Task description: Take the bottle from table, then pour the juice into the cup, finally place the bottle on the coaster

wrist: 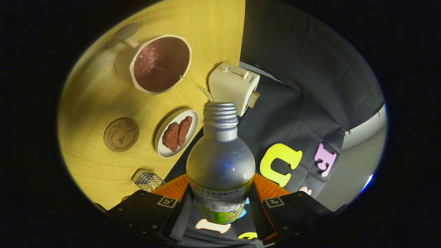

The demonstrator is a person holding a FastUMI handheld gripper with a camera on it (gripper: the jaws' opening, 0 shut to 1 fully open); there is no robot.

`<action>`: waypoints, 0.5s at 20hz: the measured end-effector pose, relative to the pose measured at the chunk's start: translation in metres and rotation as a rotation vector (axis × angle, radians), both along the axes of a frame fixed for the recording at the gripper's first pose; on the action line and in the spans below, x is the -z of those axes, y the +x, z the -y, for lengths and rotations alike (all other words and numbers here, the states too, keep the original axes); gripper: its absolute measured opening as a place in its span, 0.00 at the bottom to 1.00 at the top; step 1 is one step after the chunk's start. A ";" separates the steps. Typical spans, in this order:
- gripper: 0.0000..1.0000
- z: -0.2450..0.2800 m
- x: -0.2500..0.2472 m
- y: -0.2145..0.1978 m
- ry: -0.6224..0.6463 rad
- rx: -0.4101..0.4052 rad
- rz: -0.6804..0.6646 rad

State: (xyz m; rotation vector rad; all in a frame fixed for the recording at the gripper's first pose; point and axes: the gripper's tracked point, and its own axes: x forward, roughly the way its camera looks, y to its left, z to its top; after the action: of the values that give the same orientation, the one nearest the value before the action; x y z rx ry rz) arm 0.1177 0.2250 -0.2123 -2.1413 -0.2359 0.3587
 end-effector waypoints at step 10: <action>0.76 0.003 -0.002 0.000 -0.006 0.011 0.009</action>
State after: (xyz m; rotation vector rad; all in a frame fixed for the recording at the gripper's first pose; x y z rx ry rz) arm 0.1177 0.2225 -0.2104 -2.1493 -0.2287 0.3440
